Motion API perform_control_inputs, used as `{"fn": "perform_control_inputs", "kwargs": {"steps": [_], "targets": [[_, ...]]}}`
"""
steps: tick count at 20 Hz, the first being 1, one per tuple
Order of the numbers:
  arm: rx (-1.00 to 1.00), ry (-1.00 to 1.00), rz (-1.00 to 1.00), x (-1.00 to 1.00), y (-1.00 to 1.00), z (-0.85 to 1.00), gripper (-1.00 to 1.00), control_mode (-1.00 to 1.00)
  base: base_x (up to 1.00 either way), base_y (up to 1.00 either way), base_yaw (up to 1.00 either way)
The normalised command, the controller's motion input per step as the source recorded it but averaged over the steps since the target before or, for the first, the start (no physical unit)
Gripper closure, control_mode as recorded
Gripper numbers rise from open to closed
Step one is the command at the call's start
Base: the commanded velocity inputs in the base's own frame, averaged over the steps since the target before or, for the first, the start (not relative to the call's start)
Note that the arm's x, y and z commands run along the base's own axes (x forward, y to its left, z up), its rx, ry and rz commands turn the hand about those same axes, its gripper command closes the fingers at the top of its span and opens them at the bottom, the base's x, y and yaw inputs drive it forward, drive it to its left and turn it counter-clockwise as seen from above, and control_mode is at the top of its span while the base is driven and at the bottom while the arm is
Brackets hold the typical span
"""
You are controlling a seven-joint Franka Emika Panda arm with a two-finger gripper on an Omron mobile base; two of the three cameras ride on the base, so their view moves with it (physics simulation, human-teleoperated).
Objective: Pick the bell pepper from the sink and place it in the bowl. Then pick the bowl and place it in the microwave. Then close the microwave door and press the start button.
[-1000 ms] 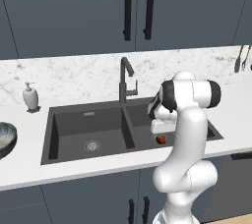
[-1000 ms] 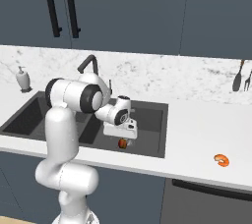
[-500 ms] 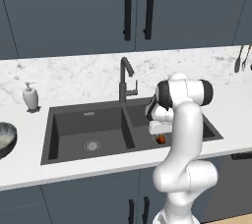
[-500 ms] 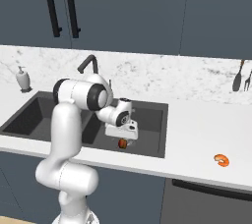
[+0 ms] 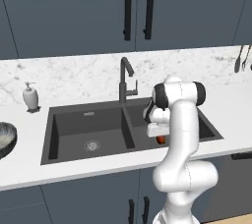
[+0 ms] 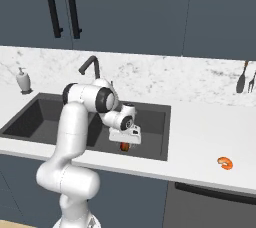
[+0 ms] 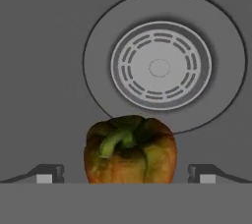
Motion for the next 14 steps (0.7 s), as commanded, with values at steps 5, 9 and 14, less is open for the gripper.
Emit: {"fn": "perform_control_inputs", "kwargs": {"steps": [5, 9, 14], "targets": [[0.0, 0.07, 0.05, 0.07, -0.03, -0.37, -1.0, -1.0, 0.0, 0.0, 0.0], [0.0, 0.04, 0.03, 0.0, 0.0, -0.43, 1.0, -1.0, 0.0, 0.0, 0.0], [0.0, 0.0, 0.03, -0.35, 0.0, -0.03, 1.0, -1.0, 0.0, 0.0, 0.0]]}}
